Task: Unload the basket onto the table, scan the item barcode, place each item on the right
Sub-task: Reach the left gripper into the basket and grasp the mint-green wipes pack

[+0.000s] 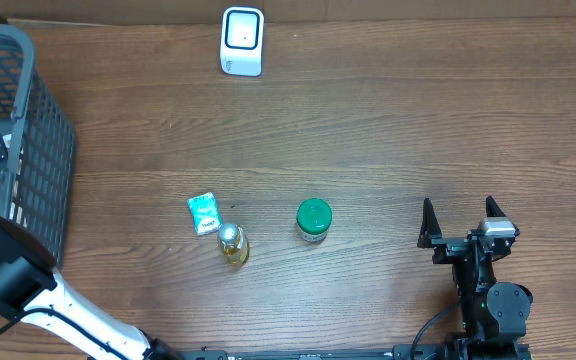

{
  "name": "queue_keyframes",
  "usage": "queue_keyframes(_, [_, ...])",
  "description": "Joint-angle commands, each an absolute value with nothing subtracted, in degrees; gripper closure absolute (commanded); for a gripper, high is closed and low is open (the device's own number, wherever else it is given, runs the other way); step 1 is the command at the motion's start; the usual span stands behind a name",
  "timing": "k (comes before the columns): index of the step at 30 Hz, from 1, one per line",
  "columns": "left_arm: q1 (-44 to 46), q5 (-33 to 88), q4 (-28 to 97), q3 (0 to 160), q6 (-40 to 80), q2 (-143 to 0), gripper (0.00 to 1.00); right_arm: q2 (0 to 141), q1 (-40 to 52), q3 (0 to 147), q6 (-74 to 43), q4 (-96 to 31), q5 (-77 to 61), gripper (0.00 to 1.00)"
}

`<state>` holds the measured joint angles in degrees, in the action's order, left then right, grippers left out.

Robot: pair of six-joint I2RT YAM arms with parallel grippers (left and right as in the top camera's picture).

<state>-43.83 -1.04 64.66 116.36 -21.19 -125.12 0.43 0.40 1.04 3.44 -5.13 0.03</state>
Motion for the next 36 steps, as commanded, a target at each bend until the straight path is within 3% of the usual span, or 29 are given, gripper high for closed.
queue_keyframes(1, [-45.3,-0.6,64.6,116.0,-24.5,-127.3,0.01,0.2,0.7,0.4,3.7,-4.8,0.3,0.0])
queue_keyframes(36, [-47.1,0.9,63.4,115.8,-28.5,-133.8,0.0,0.2,0.7,0.4,3.7,-4.8,0.3,0.0])
